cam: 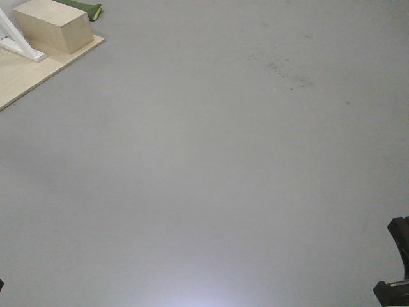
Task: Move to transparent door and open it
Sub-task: 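Turn and drive toward the white-framed glass door beside the wooden box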
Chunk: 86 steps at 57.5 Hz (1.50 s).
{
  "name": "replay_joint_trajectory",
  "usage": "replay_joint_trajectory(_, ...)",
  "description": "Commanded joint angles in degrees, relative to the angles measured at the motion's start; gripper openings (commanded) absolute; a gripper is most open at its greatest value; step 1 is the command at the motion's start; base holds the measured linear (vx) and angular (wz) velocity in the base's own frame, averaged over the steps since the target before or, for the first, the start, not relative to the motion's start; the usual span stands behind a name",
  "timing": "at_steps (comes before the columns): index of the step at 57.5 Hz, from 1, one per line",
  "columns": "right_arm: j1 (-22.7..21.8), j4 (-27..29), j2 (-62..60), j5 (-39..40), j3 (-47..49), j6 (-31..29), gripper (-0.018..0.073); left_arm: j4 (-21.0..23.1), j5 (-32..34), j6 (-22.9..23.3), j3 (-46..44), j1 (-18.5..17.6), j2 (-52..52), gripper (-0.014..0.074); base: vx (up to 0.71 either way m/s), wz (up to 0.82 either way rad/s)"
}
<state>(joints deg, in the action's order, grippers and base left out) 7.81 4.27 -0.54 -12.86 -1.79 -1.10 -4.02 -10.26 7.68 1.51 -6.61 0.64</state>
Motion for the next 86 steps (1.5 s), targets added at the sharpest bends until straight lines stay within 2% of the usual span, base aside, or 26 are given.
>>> replay_joint_trajectory(1,-0.4,-0.1,-0.8,4.6,-0.7,-0.2,0.0002,0.2,4.6,0.2,1.8,0.1,0.8,0.0004,0.50,0.09)
replay_joint_trajectory(36,-0.4,-0.1,-0.8,4.5,-0.7,-0.2,0.0002,0.2,4.6,0.2,1.8,0.1,0.8,0.0004,0.53,0.18)
replay_joint_trajectory(86,-0.4,-0.1,-0.8,4.5,-0.7,-0.2,0.0002,0.2,4.6,0.2,1.8,0.1,0.8,0.0004,0.55,0.38)
